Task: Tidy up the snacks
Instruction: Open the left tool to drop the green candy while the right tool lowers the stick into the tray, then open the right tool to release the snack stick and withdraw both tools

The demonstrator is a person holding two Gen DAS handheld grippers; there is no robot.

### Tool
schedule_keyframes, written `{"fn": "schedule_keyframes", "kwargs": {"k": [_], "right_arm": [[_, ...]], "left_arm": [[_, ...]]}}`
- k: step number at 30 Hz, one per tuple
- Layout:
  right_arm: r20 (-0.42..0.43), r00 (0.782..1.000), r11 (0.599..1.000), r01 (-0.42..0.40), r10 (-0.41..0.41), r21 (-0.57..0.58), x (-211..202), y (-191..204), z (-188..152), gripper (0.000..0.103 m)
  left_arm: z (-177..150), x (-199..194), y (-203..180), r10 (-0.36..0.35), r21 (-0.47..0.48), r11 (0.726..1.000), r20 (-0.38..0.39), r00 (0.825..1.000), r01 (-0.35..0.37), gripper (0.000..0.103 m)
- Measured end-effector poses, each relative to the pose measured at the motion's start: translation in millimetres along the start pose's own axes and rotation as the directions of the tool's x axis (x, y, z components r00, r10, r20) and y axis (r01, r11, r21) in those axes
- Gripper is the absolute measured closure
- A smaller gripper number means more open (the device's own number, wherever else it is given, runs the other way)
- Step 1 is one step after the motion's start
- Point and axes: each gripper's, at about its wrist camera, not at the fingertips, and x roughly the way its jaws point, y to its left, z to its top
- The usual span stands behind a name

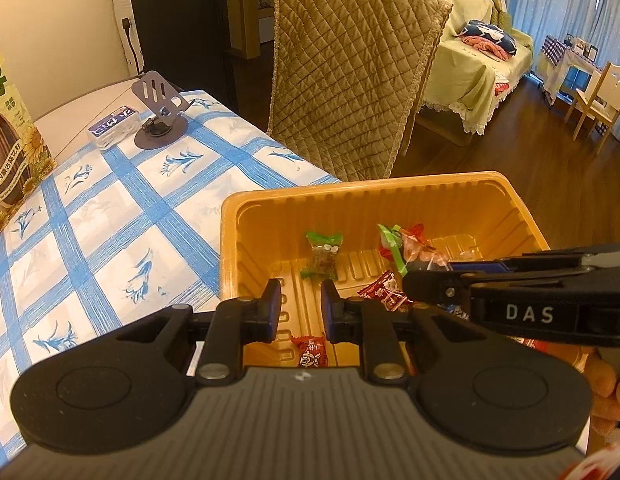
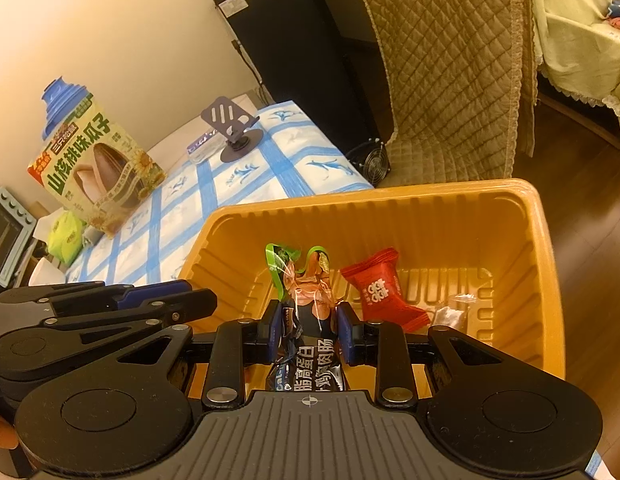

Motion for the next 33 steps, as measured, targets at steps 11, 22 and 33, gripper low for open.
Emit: {"fn": "schedule_keyframes", "kwargs": {"k": [11,22,33], "right_arm": [[-0.012,1.000,1.000,-0.013,0.013,-0.011,7.4,8.1,0.3,0.073],[0.030,0.999,0.999,-0.039,0.039,-0.009,-1.6,8.4,2.6,0.053],[0.044,0.999,1.000,0.011,-0.011,0.002,-23.1,-5.2,-4.7,0.044]], "left_arm": [[-3.8,-7.2,4.3,0.005,-0.013,1.000,0.001,1.000,-0.005,0.084],[-11.5,-16.8,3.5,0.011,-0.018,1.000,-0.003,1.000,-0.011,0.076],[-20.8,-31.3,-1.8,0.006,-0.031,1.000,0.005,1.000,-0.006,0.070]]}}
